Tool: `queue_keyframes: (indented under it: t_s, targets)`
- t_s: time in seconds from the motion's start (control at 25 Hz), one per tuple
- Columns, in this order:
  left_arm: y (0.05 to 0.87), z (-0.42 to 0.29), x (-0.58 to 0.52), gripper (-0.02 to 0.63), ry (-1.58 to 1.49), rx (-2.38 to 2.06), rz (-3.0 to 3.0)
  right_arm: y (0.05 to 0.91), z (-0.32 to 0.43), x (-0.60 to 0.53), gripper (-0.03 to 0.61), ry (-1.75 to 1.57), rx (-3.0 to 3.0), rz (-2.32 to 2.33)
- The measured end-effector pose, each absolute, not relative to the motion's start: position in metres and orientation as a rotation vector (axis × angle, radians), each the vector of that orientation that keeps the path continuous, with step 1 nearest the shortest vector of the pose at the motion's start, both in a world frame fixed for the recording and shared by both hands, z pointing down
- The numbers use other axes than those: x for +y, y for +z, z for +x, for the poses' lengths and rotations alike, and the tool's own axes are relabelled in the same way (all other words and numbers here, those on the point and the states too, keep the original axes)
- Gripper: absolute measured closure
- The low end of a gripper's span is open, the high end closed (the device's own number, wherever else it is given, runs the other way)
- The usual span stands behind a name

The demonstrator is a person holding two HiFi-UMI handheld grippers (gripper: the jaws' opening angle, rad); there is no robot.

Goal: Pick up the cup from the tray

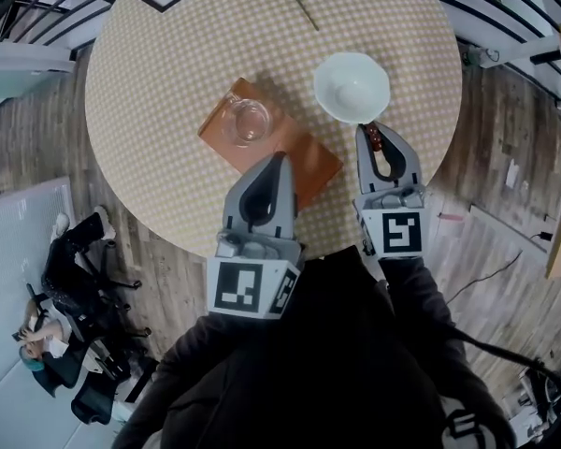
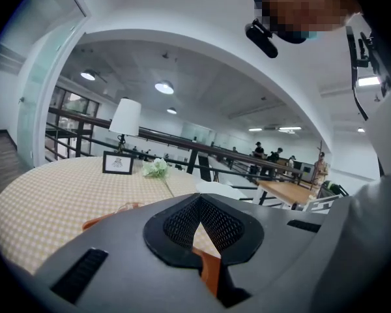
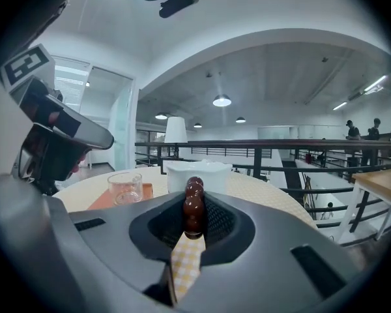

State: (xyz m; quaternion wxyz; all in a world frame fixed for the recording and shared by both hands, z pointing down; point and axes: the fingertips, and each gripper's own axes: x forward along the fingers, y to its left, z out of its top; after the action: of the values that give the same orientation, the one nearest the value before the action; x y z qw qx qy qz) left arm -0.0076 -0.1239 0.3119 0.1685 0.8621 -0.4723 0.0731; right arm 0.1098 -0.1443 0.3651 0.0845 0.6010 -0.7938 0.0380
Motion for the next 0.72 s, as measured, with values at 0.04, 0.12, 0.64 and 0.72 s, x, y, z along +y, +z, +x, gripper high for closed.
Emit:
queue_keyframes:
  t_s: [0.04,0.12,0.64,0.72]
  targets:
    - [0.314,-0.008,-0.124,0.607,0.213,-1.335,2.450,0.369,0.110,-0.145,0.545,0.123,-2.360,1.797]
    - [0.318,-0.010,-0.125,0.607,0.223,-1.322,2.446,0.377,0.110,-0.147,0.545,0.140,-2.345,1.805]
    - [0.340,-0.025,-0.136,0.607,0.287,-1.294,2.414,0.417,0.117,-0.153,0.545,0.245,-2.229,1.811]
    - [0.343,-0.027,-0.137,0.607,0.297,-1.289,2.409,0.419,0.118,-0.154,0.545,0.249,-2.222,1.820]
